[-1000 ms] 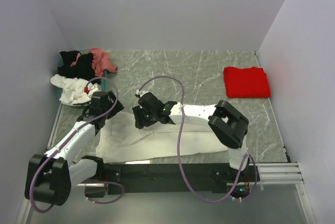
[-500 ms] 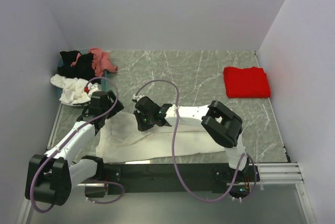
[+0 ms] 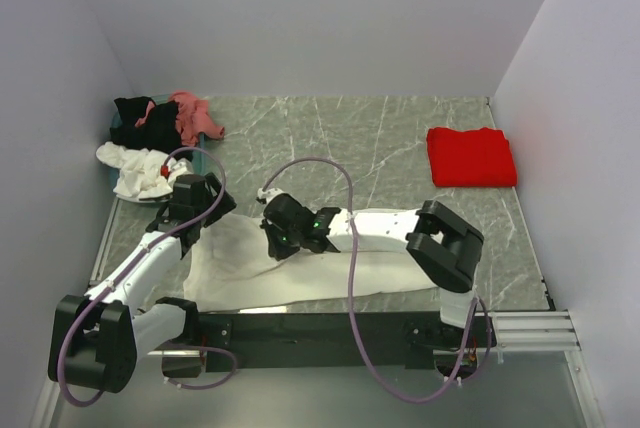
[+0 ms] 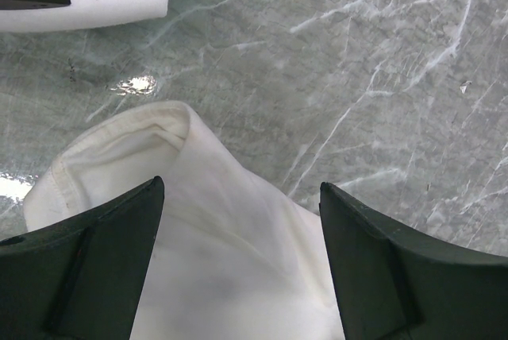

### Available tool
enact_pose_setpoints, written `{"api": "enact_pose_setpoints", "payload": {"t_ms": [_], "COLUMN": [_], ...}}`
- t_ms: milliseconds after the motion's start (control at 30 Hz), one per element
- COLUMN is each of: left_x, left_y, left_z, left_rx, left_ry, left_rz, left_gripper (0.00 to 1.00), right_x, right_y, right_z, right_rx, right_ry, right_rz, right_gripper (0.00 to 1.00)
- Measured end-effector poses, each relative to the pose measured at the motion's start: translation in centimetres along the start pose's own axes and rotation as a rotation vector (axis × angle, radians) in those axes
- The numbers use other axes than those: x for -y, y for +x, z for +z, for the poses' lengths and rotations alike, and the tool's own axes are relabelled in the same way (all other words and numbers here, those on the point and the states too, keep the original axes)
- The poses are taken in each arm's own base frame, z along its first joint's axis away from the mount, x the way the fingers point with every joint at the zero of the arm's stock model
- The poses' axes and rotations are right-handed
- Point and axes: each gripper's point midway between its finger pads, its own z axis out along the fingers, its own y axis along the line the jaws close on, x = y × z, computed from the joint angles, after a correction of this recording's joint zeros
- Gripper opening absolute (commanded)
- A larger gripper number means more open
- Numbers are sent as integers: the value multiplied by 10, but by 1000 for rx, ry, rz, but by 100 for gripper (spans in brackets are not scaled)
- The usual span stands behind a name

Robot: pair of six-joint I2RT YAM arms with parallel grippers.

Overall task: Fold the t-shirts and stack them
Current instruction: Fold the tshirt

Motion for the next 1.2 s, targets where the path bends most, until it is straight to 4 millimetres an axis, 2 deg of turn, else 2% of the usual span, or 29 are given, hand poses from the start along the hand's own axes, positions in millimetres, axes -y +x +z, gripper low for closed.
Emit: {"api": "enact_pose_setpoints", "payload": {"t_ms": [167,367,600,900,1200], "left_x": [0,0,-1,-2,-3], "left_y": [0,0,0,1,4], "left_z": [0,0,1,2,3], "left_rx": [0,0,-1,-5,-14], "left_ry": [-1,-1,-4,-8,-15], "left_rz": [1,1,1,2,5], "left_gripper": [85,85,85,85,85], "right_x": [-4,-3,-7,-14,-3], "right_y": [6,20,42,42,54], "right_z": [-13,-14,-17,-42,-50], "right_rx": [15,-1,-25,22,12], "right_ry": [-5,10,15,15,57], "right_rz": [-15,-36,-84,-112,-123], "right_gripper": [1,7,20,33,34]}}
